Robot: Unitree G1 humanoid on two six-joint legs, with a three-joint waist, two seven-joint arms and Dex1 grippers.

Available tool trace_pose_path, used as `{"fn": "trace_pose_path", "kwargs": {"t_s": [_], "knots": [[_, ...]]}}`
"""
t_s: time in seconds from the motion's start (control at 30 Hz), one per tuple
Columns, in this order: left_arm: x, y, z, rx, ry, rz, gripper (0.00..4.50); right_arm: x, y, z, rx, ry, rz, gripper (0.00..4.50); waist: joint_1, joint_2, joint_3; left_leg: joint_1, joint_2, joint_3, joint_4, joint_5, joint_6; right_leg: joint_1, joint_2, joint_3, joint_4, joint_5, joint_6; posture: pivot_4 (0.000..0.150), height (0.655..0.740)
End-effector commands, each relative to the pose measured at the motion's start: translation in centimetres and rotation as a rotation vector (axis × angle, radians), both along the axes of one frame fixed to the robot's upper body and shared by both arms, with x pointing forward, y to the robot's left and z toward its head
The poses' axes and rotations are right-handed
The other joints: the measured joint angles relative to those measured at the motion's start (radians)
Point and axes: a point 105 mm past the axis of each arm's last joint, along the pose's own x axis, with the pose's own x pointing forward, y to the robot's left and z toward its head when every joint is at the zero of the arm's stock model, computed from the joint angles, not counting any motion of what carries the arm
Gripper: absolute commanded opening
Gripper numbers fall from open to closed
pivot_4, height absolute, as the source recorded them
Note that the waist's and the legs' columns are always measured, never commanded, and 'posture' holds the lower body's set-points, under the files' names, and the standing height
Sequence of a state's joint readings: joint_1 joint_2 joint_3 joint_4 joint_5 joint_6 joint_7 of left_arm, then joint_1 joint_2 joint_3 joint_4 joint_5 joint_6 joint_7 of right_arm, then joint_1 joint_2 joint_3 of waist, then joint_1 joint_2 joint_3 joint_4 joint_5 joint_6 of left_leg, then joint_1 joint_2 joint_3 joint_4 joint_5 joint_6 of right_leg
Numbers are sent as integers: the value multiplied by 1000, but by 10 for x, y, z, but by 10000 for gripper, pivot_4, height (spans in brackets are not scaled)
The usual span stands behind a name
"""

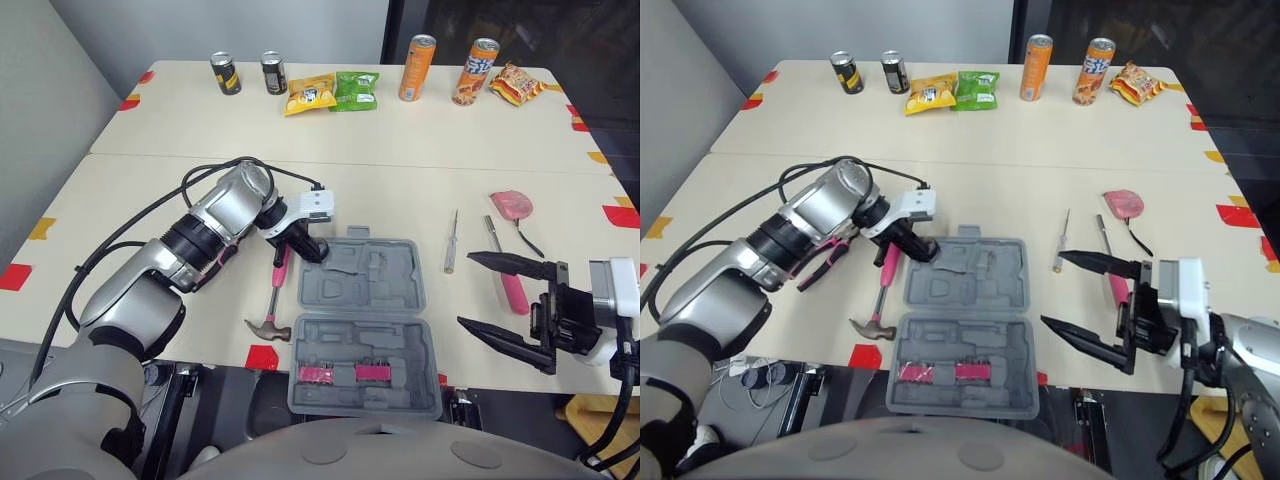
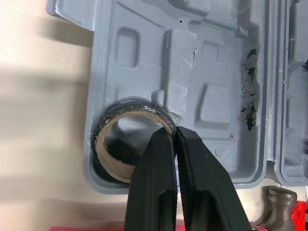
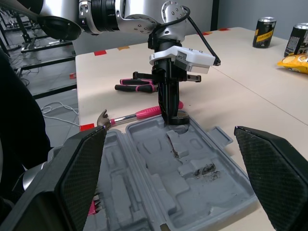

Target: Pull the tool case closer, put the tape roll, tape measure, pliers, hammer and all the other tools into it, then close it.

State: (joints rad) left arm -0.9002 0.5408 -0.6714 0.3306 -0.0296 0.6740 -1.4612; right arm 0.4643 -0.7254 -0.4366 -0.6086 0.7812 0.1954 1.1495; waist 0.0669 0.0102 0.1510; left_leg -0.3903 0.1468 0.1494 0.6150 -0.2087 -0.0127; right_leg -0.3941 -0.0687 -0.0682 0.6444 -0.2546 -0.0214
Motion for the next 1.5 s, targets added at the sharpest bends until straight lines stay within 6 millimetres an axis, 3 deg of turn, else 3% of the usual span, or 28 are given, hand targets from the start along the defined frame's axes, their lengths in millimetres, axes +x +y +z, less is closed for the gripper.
{"fn": "trace_pose_path", "kwargs": {"t_s": [0.03, 0.43, 0.57, 0.6, 0.87, 1.07, 1.33, 1.5], "knots": [[4, -1, 6, 6, -20, -22, 70, -4, 2, 12, -1, -63, 3, 45000, 0, 0, 0, 0, 0, 0, 0, 0, 0, 0, 0, 0, 0, 0, 0, 1500, 7400], [11, 0, 2, 12, -26, -3, 70, -5, 0, 10, -2, -58, -10, 45000, 0, 0, 0, 0, 0, 0, 0, 0, 0, 0, 0, 0, 0, 0, 0, 1500, 7400], [14, -3, 5, -4, -45, 16, 13505, -4, -1, 10, -3, -58, -12, 45000, 1, 0, 0, 0, 0, 0, 0, 0, 0, 0, 0, 0, 0, 0, 0, 1500, 7400], [14, -3, 8, -11, -46, 16, 16667, -4, -1, 9, -3, -59, -12, 45000, 0, 0, 0, 0, 0, 0, 0, 0, 0, 0, 0, 0, 0, 0, 0, 1500, 7400], [1, 5, 50, -128, -40, 31, 16667, -3, -1, 8, -3, -62, -12, 45000, -2, 0, 0, 0, 0, 0, -1, 0, 0, 0, 0, 0, -1, 0, 1, 1500, 7400], [-13, 17, 72, -430, -202, 59, 16667, 3, -1, 7, 6, -71, -12, 45000, -13, 1, 0, 1, 0, 0, -2, 0, 0, 1, 0, 0, -2, 0, 0, 1500, 7400], [-10, 30, 33, -499, -433, 199, 16667, 12, -3, 3, 31, -74, -15, 45000, -8, 1, 0, 0, 0, -3, -2, 0, 0, 3, 0, -3, -5, 0, 1, 1500, 7400], [-10, 27, 19, -525, -436, 235, 16667, 15, -4, 2, 32, -70, -12, 45000, -9, 1, 0, 1, 0, -4, -2, 0, 0, 5, 0, -4, -7, 1, 1, 1500, 7400]]}}
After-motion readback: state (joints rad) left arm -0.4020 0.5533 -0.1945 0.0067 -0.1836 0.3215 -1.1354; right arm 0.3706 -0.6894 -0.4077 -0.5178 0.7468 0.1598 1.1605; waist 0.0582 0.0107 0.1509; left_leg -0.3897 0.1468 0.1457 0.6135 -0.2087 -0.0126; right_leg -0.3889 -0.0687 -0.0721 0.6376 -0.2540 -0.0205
